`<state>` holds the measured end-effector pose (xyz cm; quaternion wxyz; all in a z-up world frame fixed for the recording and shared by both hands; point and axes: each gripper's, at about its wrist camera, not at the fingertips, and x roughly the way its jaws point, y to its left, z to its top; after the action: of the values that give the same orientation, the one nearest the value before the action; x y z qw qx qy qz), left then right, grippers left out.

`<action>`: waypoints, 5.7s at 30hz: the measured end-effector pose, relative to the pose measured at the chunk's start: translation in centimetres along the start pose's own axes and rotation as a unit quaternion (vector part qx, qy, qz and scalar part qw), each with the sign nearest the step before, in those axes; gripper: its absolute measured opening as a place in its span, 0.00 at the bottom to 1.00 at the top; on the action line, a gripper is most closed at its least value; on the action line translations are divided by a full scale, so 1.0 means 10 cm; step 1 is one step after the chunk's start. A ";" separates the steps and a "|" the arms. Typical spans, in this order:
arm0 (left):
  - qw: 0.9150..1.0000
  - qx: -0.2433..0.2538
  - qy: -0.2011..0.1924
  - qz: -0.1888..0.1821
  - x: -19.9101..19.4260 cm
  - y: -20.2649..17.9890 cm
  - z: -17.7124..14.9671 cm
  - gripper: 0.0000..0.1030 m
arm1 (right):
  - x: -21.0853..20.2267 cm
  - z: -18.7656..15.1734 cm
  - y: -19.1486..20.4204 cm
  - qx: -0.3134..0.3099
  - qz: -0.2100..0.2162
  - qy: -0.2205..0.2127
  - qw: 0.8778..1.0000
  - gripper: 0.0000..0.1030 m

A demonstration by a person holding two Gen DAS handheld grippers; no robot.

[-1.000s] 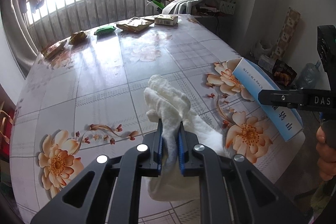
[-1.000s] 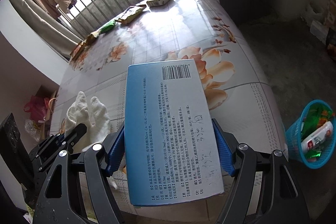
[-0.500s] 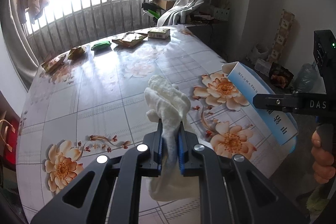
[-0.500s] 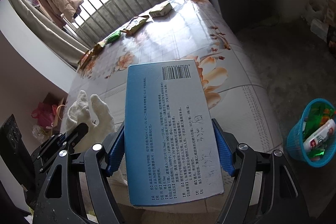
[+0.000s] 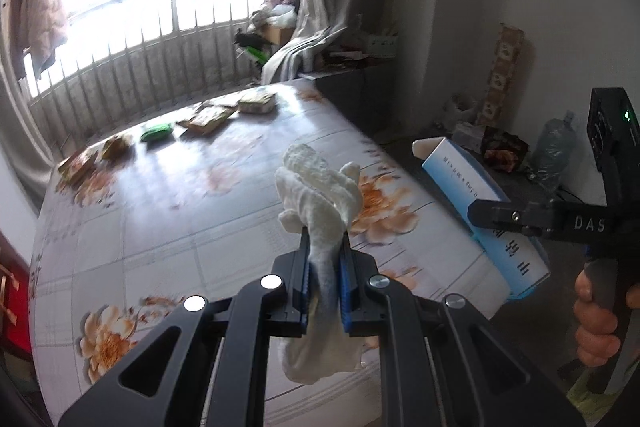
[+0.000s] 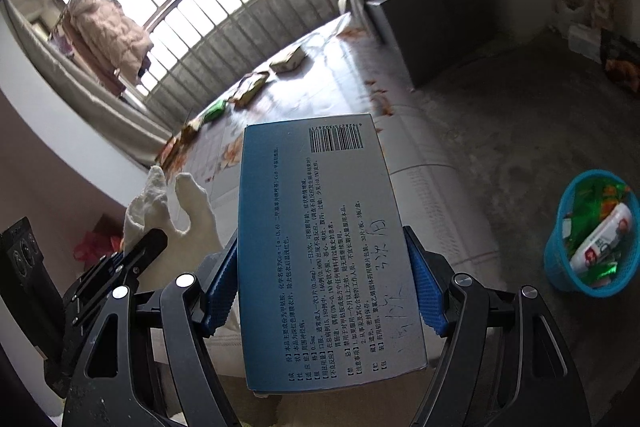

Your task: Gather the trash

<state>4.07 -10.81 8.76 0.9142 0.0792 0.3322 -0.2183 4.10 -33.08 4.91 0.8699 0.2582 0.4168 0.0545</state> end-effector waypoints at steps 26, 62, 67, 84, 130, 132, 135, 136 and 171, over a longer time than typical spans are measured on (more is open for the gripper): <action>0.959 0.113 0.129 -0.224 1.31 -2.67 0.74 0.11 | -1.04 -0.76 -2.62 0.343 -0.135 -0.123 0.921 0.68; 0.960 0.098 0.131 -0.228 1.72 -3.06 0.96 0.76 | -0.62 -0.96 -3.54 0.412 -0.159 -0.114 0.890 0.78; 0.968 0.083 0.067 -0.225 0.97 -2.39 0.95 0.95 | -1.00 -0.73 -2.54 0.244 -0.181 -0.120 0.945 0.81; 0.994 -0.089 0.031 0.057 -0.53 -0.21 -0.03 0.95 | -0.99 -0.96 0.35 -0.129 -0.164 -0.101 0.973 0.92; 0.963 -0.159 0.158 0.152 -0.48 0.14 -0.80 0.95 | -0.42 -1.26 0.67 -0.178 -0.273 0.001 0.945 0.92; 0.962 -0.158 0.160 0.152 -0.47 0.13 -0.80 0.95 | -0.42 -1.26 0.67 -0.179 -0.272 0.000 0.945 0.92; 0.962 -0.158 0.163 0.152 -0.46 0.12 -0.80 0.95 | -0.41 -1.26 0.68 -0.181 -0.272 0.000 0.945 0.92; 0.962 -0.157 0.163 0.152 -0.46 0.11 -0.80 0.95 | -0.41 -1.26 0.68 -0.181 -0.272 0.000 0.945 0.92; 0.964 -0.155 0.161 0.143 -0.47 -0.01 -0.73 0.95 | -0.51 -1.17 0.53 -0.164 -0.287 -0.004 0.944 0.92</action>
<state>-3.38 -7.16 6.21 0.8716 0.0172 0.4897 -0.0152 -7.37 -25.35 4.98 0.8805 -0.0188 0.4552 -0.1310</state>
